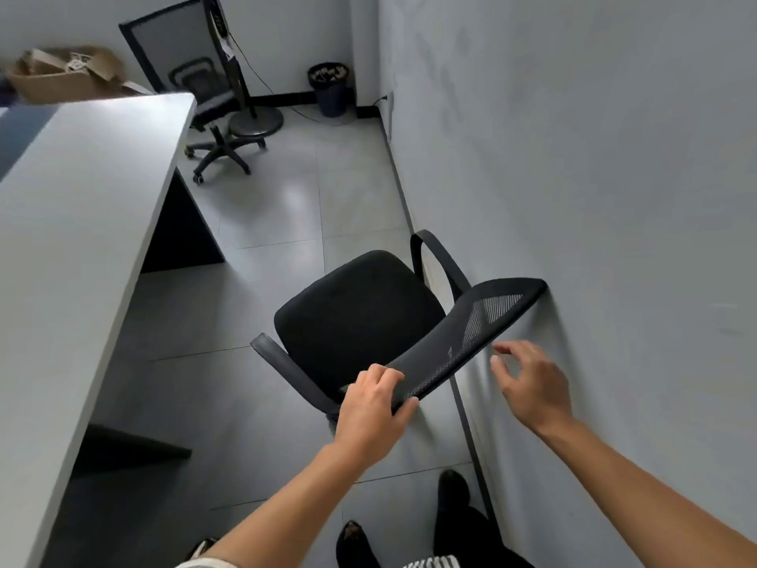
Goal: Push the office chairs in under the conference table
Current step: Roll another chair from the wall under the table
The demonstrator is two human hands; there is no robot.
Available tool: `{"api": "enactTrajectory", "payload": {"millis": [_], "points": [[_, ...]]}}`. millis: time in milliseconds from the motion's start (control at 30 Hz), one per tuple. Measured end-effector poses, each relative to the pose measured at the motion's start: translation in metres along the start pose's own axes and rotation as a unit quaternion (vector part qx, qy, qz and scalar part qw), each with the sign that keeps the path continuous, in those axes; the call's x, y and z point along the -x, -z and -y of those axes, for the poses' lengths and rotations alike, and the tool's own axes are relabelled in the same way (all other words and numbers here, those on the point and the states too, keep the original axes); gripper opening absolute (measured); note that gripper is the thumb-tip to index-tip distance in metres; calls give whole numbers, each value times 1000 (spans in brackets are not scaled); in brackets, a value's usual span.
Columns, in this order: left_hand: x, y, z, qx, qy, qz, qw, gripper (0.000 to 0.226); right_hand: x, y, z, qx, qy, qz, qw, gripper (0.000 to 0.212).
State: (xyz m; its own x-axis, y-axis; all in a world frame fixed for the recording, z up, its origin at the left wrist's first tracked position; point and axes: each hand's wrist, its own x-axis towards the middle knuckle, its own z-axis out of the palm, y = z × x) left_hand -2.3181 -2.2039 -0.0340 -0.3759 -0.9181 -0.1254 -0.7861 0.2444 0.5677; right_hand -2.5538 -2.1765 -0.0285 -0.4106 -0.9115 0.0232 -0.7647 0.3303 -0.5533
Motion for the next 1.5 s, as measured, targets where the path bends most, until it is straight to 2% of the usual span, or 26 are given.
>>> {"api": "enactTrajectory", "payload": {"millis": [67,167,267,400,533,800,933,1100,1267,1500], "points": [[-22,-15,2,-41,26,60,997,51,-37,-12,-2,15,37,-3,999,21],[-32,-27,9,-85,52,121,988,59,-87,-37,-6,55,78,52,994,39],[-29,-31,13,-111,42,117,986,63,-109,-53,-1,100,105,95,985,41],[-38,-19,18,-71,83,108,988,63,-122,-63,14,86,130,112,981,40],[-52,2,37,-41,136,67,988,77,-151,-90,45,91,165,134,973,47],[-103,33,98,-44,215,-43,975,89,-223,-148,132,118,216,180,952,40],[-122,64,144,-50,239,-69,967,91,-246,-187,179,108,255,192,941,37],[-144,107,191,-38,284,-75,955,101,-294,-228,232,118,328,254,902,36],[-171,130,218,-12,333,-106,937,99,-386,-246,242,166,395,190,883,48],[-203,142,246,-8,433,-165,886,86,-446,-296,300,207,494,204,819,54]]}}
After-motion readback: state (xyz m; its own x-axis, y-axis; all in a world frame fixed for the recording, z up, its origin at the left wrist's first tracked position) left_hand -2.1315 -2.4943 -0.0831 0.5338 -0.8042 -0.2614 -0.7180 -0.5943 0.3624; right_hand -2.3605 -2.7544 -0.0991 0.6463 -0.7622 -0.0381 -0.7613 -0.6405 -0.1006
